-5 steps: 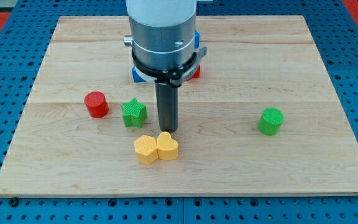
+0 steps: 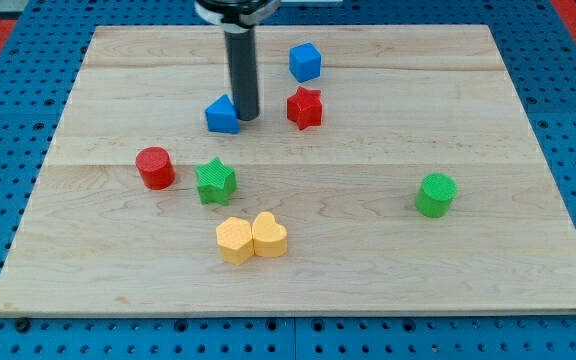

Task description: Push the blue blocks to the left center of the board

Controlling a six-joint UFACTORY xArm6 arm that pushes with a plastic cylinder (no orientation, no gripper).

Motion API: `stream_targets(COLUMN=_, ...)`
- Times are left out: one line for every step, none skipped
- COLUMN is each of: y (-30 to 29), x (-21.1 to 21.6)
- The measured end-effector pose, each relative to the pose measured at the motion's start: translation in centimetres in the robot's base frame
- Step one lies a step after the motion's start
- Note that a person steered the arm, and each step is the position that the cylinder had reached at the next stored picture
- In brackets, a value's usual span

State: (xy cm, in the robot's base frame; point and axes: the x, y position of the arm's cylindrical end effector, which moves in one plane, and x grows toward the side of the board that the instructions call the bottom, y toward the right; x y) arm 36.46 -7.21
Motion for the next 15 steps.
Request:
stream_targets(y=-8.5, x=0.2)
stream_targets(y=-13.8, x=0.2)
stream_targets(y=-13.3, x=-0.9)
stream_targets(y=-7.7, x=-6.9)
stream_targets(y=-2.1, x=-14.4)
stream_targets(y=3.4, x=-17.0)
stream_targets(y=7.2, x=-14.6)
stream_targets(y=13.3, x=-12.3)
stream_targets(y=12.5, x=-9.6)
stream_targets(y=6.6, x=-8.9)
stream_targets(y=2.6, x=-10.3)
stream_targets(y=-0.7, x=-12.4)
stream_targets(y=-7.4, x=-11.4)
stream_targets(y=-7.3, x=-10.6)
stream_targets(y=-4.2, x=-9.8)
